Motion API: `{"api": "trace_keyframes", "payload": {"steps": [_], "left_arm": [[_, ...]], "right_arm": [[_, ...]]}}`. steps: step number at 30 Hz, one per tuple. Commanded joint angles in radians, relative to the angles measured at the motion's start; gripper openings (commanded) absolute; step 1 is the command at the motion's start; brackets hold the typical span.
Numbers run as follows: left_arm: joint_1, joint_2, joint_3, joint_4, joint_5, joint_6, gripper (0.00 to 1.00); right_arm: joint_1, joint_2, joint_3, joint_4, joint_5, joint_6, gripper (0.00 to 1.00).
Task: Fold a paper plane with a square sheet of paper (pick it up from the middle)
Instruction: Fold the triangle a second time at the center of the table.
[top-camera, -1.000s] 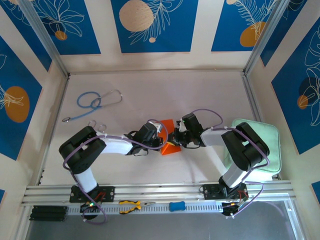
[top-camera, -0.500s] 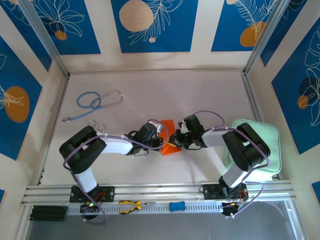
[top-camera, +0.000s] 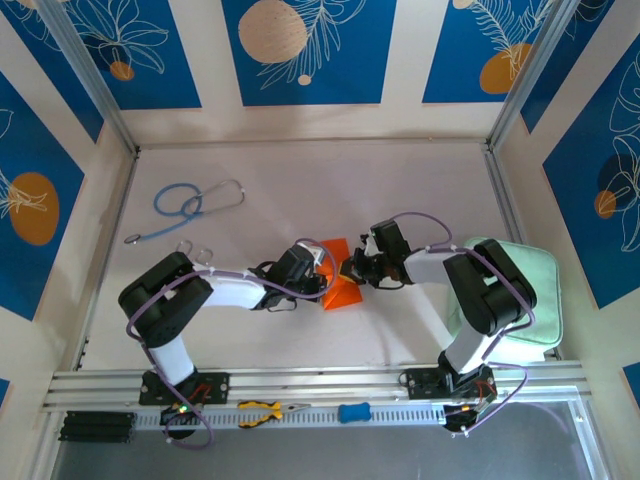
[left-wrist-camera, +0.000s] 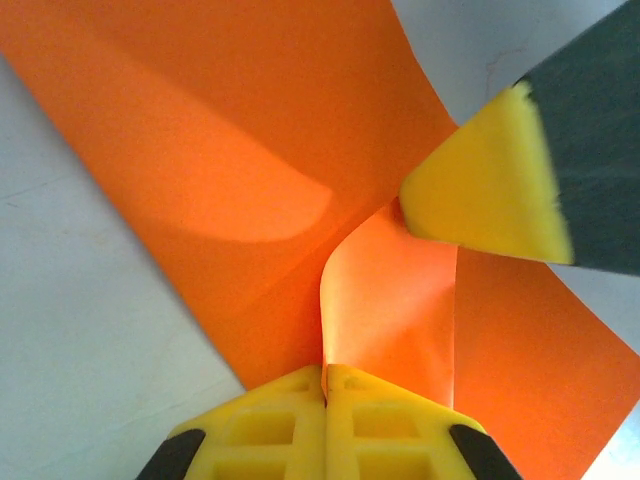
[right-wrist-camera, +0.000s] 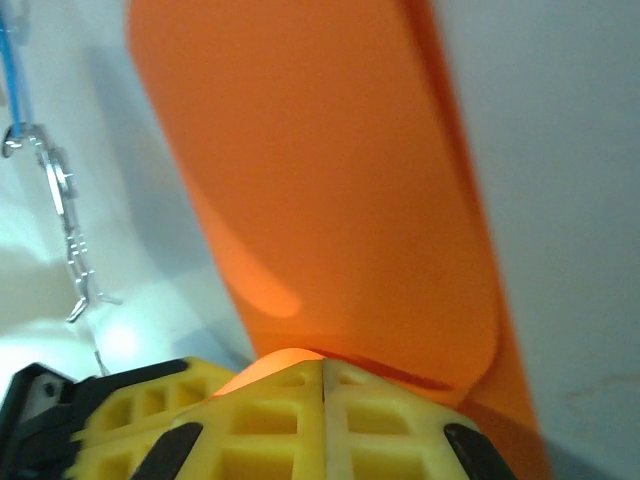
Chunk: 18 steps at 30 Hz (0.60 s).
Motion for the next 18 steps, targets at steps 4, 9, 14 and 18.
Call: {"api": "trace_keyframes", "payload": {"steps": [4, 9, 14, 18], "left_arm": [[0.008, 0.025, 0.008, -0.079, 0.009, 0.012, 0.0], [0.008, 0.023, 0.01, -0.082, 0.012, 0.014, 0.0], [0.008, 0.018, 0.008, -0.088, 0.007, 0.016, 0.0], [0.007, 0.013, 0.008, -0.091, 0.004, 0.018, 0.0]], "right_arm": [[0.002, 0.043, -0.05, 0.006, 0.067, -0.015, 0.0], [-0.007, 0.004, -0.031, -0.015, 0.048, -0.029, 0.01], [-0.007, -0.07, -0.008, -0.012, -0.034, -0.064, 0.02], [0.031, -0.076, 0.001, -0.035, -0.064, -0.089, 0.02]]}}
